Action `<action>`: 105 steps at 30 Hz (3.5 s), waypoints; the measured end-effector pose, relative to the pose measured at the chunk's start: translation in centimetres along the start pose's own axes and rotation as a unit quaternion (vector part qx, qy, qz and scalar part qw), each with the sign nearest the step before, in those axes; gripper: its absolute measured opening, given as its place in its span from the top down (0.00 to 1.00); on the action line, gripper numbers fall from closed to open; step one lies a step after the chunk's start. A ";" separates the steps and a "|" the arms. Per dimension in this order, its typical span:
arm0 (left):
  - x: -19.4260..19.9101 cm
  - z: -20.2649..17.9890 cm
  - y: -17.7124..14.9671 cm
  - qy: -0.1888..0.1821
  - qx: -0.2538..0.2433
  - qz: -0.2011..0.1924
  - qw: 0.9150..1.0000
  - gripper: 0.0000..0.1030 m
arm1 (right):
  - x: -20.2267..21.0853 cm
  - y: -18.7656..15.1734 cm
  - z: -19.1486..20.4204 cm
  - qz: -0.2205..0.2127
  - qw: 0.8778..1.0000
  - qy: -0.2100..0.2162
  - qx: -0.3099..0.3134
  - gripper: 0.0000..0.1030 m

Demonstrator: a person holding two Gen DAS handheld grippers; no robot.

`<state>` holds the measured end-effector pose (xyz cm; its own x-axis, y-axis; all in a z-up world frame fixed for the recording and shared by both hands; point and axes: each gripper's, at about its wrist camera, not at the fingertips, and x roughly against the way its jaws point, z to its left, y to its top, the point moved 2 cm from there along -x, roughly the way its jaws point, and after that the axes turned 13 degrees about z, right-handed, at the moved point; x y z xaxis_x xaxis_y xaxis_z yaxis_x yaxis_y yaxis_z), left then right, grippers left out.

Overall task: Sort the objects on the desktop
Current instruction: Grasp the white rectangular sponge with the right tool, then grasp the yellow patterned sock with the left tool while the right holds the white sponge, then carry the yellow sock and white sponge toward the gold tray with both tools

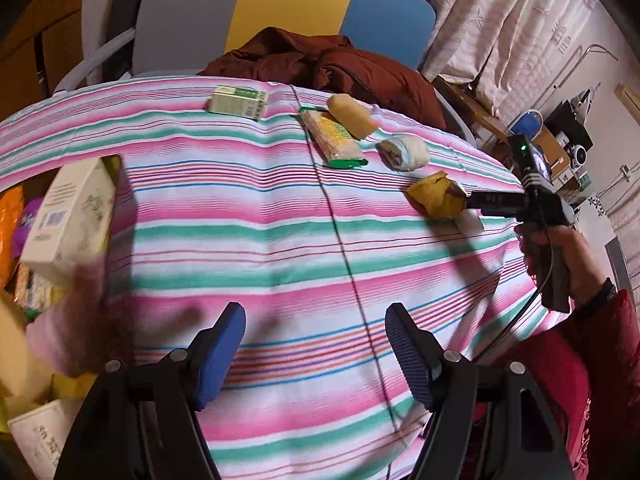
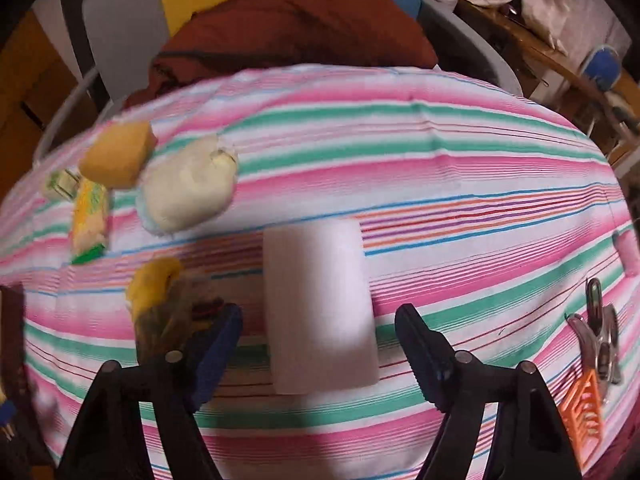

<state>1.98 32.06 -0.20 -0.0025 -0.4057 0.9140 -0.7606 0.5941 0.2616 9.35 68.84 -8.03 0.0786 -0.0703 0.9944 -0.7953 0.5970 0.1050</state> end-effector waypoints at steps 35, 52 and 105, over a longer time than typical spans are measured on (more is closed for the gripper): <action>-12.1 -10.1 10.0 0.006 -0.079 0.055 0.995 0.33 | 1.8 -1.6 -2.7 -0.001 0.997 0.081 -0.017 0.44; -8.9 -4.7 4.0 -0.065 -0.036 -0.036 0.997 0.65 | 1.1 -1.0 -2.2 0.000 0.997 0.079 -0.009 0.44; 10.5 26.3 -15.7 -0.008 0.233 -0.164 0.959 0.65 | 12.5 -16.6 40.6 -0.011 0.914 0.221 0.340 0.43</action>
<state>-3.22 0.18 -2.86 0.2795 -0.5306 0.8002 -0.9293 0.0602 0.3645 -0.91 25.60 2.30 0.2147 0.3427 0.9146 -0.9685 -0.0462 0.2447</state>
